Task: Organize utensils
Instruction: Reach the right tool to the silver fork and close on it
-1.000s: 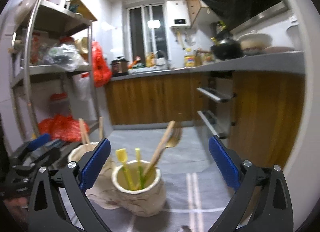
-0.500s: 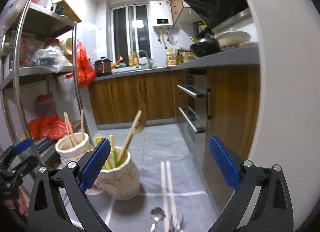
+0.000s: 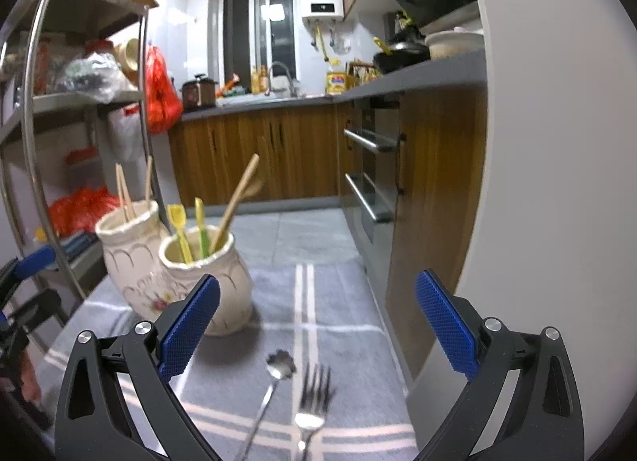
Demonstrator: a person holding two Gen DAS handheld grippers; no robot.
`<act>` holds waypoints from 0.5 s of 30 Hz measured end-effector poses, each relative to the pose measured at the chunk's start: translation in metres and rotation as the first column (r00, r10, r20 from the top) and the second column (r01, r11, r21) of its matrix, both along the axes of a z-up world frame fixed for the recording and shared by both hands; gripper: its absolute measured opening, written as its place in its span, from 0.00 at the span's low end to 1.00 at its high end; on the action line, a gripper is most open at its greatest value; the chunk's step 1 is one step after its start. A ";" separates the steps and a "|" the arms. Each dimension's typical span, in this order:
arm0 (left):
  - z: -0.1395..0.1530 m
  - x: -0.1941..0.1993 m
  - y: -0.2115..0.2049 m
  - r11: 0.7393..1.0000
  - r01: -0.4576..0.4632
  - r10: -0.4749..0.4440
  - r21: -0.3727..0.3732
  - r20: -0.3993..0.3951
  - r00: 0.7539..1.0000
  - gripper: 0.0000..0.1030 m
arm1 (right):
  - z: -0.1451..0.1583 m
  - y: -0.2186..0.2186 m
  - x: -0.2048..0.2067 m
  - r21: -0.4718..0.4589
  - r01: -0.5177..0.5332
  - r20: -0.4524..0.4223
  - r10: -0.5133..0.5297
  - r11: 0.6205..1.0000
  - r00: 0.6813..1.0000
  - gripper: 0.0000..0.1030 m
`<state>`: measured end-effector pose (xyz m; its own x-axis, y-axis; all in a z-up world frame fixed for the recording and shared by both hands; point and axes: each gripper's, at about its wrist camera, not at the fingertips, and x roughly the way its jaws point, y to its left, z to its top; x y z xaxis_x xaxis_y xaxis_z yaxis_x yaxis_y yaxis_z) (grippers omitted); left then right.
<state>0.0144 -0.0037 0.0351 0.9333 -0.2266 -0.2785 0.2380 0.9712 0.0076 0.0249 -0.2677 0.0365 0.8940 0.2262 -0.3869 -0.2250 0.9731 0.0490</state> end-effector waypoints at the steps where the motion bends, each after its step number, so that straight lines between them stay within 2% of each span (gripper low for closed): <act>1: -0.001 0.001 -0.001 1.000 0.002 -0.002 -0.002 -0.005 1.000 0.95 | -0.002 -0.002 0.000 -0.003 0.003 -0.006 -0.003 1.000 1.000 0.95; 9: -0.004 0.003 -0.005 1.000 0.011 -0.011 0.003 -0.022 1.000 0.95 | -0.024 -0.019 0.001 -0.006 0.021 -0.125 -0.022 1.000 0.992 0.95; 15: -0.006 0.004 -0.010 0.999 0.018 -0.017 0.027 -0.026 1.000 0.95 | -0.049 -0.005 0.016 -0.095 -0.008 -0.232 -0.014 0.995 0.973 0.95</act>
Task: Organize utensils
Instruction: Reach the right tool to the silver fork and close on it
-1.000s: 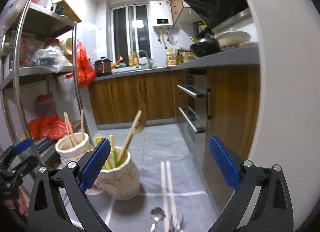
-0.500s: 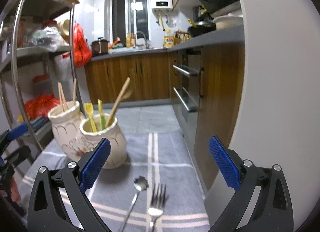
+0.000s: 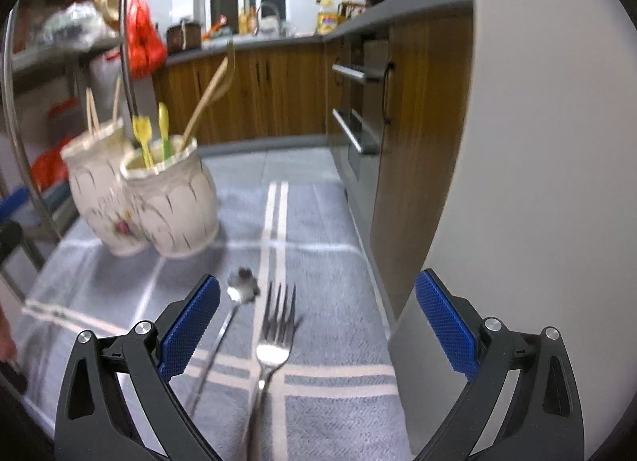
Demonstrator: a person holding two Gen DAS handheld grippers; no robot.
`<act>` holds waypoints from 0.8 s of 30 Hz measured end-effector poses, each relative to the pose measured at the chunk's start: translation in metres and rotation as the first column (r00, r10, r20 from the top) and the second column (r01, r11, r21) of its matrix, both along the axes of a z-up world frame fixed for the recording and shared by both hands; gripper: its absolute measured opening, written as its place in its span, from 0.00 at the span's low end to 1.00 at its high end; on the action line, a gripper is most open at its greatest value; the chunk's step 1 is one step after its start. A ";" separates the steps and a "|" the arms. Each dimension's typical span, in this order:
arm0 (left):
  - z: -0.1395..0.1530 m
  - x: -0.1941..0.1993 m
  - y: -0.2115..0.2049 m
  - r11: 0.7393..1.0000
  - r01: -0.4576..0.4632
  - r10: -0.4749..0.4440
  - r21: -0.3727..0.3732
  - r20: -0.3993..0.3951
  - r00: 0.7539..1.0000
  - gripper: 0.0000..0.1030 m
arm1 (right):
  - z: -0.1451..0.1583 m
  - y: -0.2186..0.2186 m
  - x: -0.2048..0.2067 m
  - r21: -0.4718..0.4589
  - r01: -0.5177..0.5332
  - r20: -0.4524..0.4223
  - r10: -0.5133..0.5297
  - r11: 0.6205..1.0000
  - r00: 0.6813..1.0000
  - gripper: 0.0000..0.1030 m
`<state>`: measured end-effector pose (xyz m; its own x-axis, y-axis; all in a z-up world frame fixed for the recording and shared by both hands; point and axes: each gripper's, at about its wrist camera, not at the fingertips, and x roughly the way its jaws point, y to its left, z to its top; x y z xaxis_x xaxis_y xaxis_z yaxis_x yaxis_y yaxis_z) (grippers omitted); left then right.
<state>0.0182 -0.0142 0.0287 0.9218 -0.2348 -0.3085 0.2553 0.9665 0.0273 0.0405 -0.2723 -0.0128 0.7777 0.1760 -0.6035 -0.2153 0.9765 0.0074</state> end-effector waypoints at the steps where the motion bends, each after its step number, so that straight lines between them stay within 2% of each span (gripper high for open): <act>1: -0.001 0.000 -0.001 1.000 0.003 -0.003 0.004 -0.002 1.000 0.95 | -0.002 0.001 0.001 0.000 -0.006 -0.008 0.006 1.000 1.000 0.93; 4: -0.003 0.001 -0.002 1.000 0.006 -0.006 0.016 -0.008 1.000 0.95 | -0.007 0.004 0.006 -0.001 -0.034 -0.036 0.034 0.999 0.999 0.89; 8: -0.005 0.003 -0.006 1.000 0.015 -0.014 0.026 -0.019 1.000 0.94 | -0.016 0.006 0.014 -0.005 -0.063 -0.091 0.062 0.998 0.994 0.67; 15: -0.009 0.001 -0.017 0.997 0.040 -0.038 0.062 -0.028 0.999 0.95 | -0.024 0.006 0.023 0.045 -0.106 -0.157 0.112 0.993 0.981 0.46; 19: -0.009 0.004 -0.024 0.997 0.066 -0.063 0.038 -0.067 0.996 0.94 | -0.030 0.005 0.030 0.079 -0.131 -0.190 0.143 0.988 0.971 0.38; 21: -0.007 0.004 -0.031 0.996 0.079 -0.076 0.035 -0.082 0.994 0.94 | -0.030 0.004 0.032 0.097 -0.144 -0.197 0.161 0.985 0.967 0.30; 22: -0.007 0.004 -0.035 0.996 0.085 -0.081 0.040 -0.088 0.993 0.94 | -0.030 0.003 0.033 0.107 -0.147 -0.200 0.166 0.983 0.966 0.22; 24: -0.006 0.005 -0.043 0.994 0.092 -0.086 0.058 -0.100 0.991 0.94 | -0.030 0.002 0.033 0.122 -0.147 -0.203 0.170 0.982 0.964 0.22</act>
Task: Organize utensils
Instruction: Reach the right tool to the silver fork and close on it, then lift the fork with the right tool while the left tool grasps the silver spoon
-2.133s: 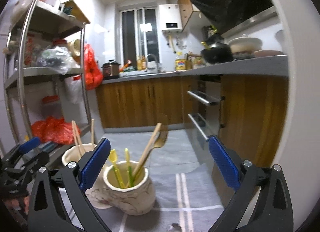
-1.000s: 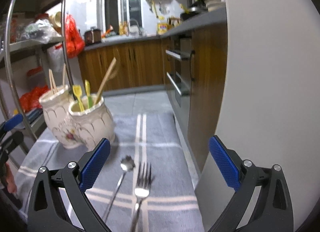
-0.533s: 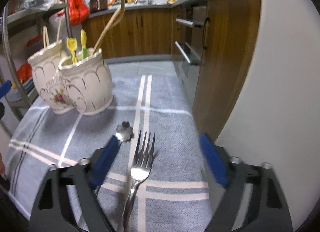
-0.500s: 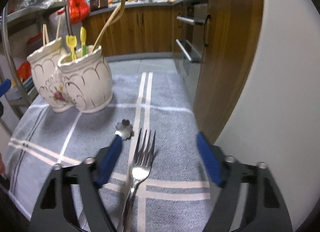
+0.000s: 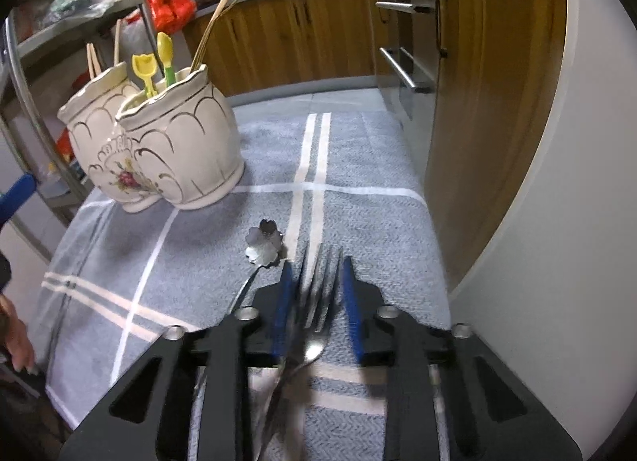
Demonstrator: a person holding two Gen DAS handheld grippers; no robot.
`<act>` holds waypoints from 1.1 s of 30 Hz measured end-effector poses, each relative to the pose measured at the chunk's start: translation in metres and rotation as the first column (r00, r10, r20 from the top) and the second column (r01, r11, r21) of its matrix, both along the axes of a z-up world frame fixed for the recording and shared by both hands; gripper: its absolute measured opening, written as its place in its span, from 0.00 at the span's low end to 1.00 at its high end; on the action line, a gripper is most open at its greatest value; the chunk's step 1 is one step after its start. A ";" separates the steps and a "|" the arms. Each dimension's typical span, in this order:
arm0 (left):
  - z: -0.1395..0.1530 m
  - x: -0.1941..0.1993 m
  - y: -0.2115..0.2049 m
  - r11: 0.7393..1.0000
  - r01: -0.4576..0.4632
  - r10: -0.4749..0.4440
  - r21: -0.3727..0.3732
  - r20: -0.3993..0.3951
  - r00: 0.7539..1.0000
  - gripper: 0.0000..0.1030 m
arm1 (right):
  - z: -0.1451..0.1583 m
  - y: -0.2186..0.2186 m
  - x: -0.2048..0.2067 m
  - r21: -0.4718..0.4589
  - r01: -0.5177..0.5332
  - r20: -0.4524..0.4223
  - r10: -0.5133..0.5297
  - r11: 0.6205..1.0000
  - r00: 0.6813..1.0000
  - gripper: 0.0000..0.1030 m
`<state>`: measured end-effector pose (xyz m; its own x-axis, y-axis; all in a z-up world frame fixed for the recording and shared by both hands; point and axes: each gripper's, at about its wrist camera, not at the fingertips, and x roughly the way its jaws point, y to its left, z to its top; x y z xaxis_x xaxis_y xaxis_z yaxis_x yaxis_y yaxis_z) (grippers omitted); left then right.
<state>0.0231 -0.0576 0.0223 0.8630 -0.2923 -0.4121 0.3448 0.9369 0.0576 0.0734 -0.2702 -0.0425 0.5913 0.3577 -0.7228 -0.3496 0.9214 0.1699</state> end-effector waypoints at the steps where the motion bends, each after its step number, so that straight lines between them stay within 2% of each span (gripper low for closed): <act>1: 0.000 0.001 -0.004 1.000 0.004 -0.004 0.009 -0.003 1.000 0.95 | 0.002 0.000 -0.001 0.002 -0.004 0.007 0.004 1.000 1.000 0.20; 5: -0.002 0.006 -0.016 1.000 0.001 0.000 0.023 -0.025 1.000 0.94 | 0.017 -0.002 -0.012 0.010 -0.011 0.072 0.010 1.000 0.997 0.18; 10: -0.006 0.015 -0.027 1.000 -0.006 0.006 0.003 -0.082 0.997 0.94 | 0.037 -0.012 -0.024 0.031 -0.001 0.164 -0.004 1.000 0.986 0.17; 15: -0.010 0.016 -0.034 1.000 -0.019 0.021 0.024 -0.097 0.995 0.94 | 0.063 -0.022 -0.043 0.052 0.003 0.300 -0.018 0.999 0.954 0.14; 17: -0.011 0.016 -0.036 0.999 -0.024 0.026 0.030 -0.096 0.995 0.94 | 0.071 -0.026 -0.048 0.063 0.005 0.335 -0.026 0.998 0.942 0.08; 18: -0.011 0.016 -0.036 0.999 -0.025 0.028 0.031 -0.097 0.995 0.94 | 0.073 -0.028 -0.050 0.066 0.008 0.349 -0.031 0.998 0.936 0.03; 25: -0.015 0.015 -0.041 0.999 -0.025 0.029 0.035 -0.119 0.992 0.94 | 0.083 -0.026 -0.064 0.049 0.011 0.400 -0.030 0.999 0.916 0.03; 30: -0.016 0.022 -0.053 0.999 0.002 0.005 0.043 -0.162 0.987 0.94 | 0.102 -0.023 -0.085 -0.017 0.081 0.534 -0.060 0.997 0.844 0.03; 33: -0.023 0.032 -0.065 0.999 0.028 -0.016 0.045 -0.238 0.971 0.91 | 0.110 -0.026 -0.091 -0.025 0.136 0.584 -0.096 0.990 0.806 0.03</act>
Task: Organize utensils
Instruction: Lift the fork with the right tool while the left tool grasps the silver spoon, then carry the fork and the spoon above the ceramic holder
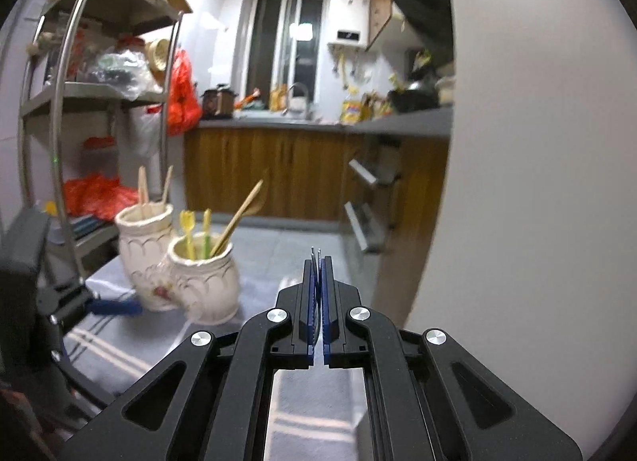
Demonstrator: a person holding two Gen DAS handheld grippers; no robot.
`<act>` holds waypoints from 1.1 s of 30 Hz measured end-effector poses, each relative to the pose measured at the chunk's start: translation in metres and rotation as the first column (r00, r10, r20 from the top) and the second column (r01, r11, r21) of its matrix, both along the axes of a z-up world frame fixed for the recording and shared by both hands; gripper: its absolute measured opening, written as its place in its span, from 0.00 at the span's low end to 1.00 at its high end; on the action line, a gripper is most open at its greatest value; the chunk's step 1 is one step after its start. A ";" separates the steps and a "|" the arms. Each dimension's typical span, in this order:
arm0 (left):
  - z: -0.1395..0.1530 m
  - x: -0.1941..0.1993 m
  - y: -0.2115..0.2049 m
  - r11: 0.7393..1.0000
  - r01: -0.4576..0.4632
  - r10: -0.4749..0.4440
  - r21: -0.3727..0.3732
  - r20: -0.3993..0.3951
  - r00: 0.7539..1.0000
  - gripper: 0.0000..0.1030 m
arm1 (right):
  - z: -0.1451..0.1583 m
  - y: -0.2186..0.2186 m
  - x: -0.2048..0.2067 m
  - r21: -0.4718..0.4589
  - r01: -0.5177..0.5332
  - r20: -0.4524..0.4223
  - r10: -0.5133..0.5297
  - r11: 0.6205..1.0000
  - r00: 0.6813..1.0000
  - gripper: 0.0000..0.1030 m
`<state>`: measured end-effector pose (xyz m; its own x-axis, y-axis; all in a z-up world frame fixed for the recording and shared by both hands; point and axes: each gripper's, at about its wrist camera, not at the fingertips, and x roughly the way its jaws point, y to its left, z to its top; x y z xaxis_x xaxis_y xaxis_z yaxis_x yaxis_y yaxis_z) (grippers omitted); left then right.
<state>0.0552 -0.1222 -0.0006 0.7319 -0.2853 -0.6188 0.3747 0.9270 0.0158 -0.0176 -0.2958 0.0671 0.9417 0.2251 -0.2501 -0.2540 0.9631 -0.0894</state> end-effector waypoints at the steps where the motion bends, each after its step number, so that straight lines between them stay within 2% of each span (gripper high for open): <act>1: -0.004 0.005 -0.005 1.000 0.009 -0.009 0.003 -0.038 0.999 0.84 | 0.002 -0.001 -0.001 -0.002 0.011 0.014 -0.011 1.000 1.000 0.03; 4: -0.015 0.017 -0.017 1.000 0.021 -0.020 0.009 -0.118 0.993 0.74 | 0.006 -0.005 -0.002 -0.005 0.038 0.033 -0.038 0.999 0.999 0.03; 10: -0.035 0.036 -0.037 0.998 0.028 -0.016 0.052 -0.217 0.976 0.57 | 0.007 -0.015 0.000 0.004 0.082 0.041 -0.082 0.997 0.996 0.03; 14: -0.042 0.046 -0.048 0.995 0.016 0.006 0.101 -0.218 0.976 0.51 | 0.007 -0.016 0.001 0.014 0.080 0.035 -0.080 0.997 0.996 0.03; 15: -0.042 0.049 -0.049 0.995 0.015 0.008 0.103 -0.220 0.975 0.45 | 0.006 -0.016 0.001 0.015 0.077 0.034 -0.077 0.997 0.996 0.03; 17: -0.041 0.052 -0.053 0.992 0.021 0.005 0.121 -0.211 0.978 0.28 | 0.007 -0.016 0.001 0.016 0.075 0.039 -0.075 0.997 0.996 0.03; 18: -0.040 0.053 -0.054 0.991 0.024 0.004 0.130 -0.212 0.977 0.15 | 0.006 -0.016 0.001 0.016 0.074 0.039 -0.075 0.997 0.996 0.03; 19: -0.040 0.055 -0.055 0.991 0.027 0.003 0.133 -0.217 0.976 0.07 | 0.007 -0.016 0.001 0.018 0.073 0.038 -0.074 0.997 0.997 0.03; 25: -0.037 0.055 -0.041 0.995 0.041 -0.019 0.095 -0.224 0.974 0.03 | 0.006 -0.015 -0.002 0.020 0.072 0.048 -0.072 0.997 0.996 0.03; 28: -0.028 0.044 -0.033 0.995 0.050 -0.034 0.083 -0.179 0.983 0.03 | 0.007 -0.014 -0.003 0.023 0.069 0.055 -0.070 0.997 0.996 0.03; 33: -0.008 0.023 -0.008 0.999 0.052 -0.051 0.014 -0.087 0.995 0.03 | 0.008 -0.009 -0.007 0.023 0.060 0.076 -0.062 0.998 0.995 0.03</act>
<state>0.0784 -0.1298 -0.0090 0.6603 -0.3109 -0.6836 0.4224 0.9064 -0.0042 -0.0247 -0.3048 0.0751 0.9700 0.1710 -0.1728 -0.1878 0.9784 -0.0860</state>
